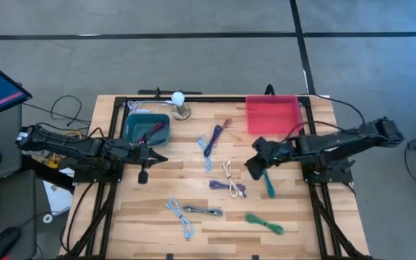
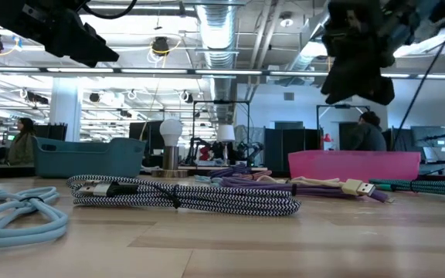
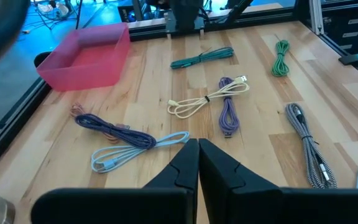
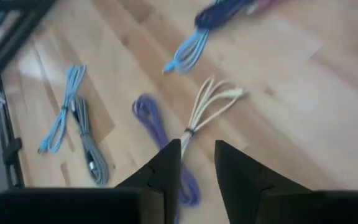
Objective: Pick & Place USB Port
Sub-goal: Put the plain white charger cable into the pink bin
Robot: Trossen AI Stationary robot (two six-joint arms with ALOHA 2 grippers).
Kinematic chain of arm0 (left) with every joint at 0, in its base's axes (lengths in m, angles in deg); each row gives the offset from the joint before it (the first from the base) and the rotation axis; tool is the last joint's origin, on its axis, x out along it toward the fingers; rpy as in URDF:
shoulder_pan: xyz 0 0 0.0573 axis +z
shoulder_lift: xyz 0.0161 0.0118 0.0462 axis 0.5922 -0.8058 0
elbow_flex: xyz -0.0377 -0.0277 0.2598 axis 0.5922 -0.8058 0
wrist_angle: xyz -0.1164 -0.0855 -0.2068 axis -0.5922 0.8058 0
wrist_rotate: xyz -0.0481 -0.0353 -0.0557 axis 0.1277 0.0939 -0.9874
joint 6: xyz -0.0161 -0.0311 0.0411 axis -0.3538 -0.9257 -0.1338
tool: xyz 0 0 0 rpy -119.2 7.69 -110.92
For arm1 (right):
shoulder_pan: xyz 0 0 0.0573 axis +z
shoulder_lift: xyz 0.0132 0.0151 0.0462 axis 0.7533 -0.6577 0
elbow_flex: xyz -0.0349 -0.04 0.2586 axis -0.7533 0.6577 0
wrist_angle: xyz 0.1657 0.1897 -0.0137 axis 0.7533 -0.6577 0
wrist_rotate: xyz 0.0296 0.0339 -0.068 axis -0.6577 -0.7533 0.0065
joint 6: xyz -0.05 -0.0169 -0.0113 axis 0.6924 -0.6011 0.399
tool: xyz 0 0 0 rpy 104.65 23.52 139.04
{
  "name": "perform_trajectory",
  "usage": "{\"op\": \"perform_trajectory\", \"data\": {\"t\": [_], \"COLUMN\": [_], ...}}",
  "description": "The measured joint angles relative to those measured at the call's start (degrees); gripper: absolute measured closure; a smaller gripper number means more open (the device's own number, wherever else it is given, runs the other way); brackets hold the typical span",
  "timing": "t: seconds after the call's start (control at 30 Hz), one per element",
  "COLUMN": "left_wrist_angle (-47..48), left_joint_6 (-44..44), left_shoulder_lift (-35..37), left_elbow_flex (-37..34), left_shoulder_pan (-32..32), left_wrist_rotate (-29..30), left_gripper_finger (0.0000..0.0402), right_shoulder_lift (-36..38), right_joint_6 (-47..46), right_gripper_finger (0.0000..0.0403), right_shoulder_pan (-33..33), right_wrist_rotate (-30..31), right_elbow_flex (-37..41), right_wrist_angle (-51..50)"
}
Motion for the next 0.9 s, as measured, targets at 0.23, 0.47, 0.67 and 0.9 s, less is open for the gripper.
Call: {"op": "perform_trajectory", "data": {"t": [0.23, 0.47, 0.67, 0.9], "left_wrist_angle": [0.00, 0.02, 0.04, 0.01], "left_joint_6": [-0.02, -0.02, -0.02, -0.01], "left_shoulder_lift": [0.00, 0.00, 0.01, 0.00], "left_elbow_flex": [0.02, 0.04, 0.04, 0.07], "left_shoulder_pan": [0.00, 0.00, 0.00, 0.00], "left_wrist_rotate": [0.00, 0.00, 0.00, 0.00], "left_gripper_finger": [0.0389, 0.0389, 0.0389, 0.0389], "right_shoulder_lift": [-10.35, -19.55, -25.61, -30.68], "right_joint_6": [-1.22, -2.79, -4.35, -2.06], "right_gripper_finger": [0.0267, 0.0216, 0.0187, 0.0176], "right_shoulder_pan": [0.00, -0.09, -0.20, -0.34], "right_wrist_rotate": [-3.21, -5.47, -12.58, -13.70], "right_elbow_flex": [-3.58, -6.52, -9.08, -14.13], "right_wrist_angle": [0.37, 0.61, 2.15, 2.53]}}
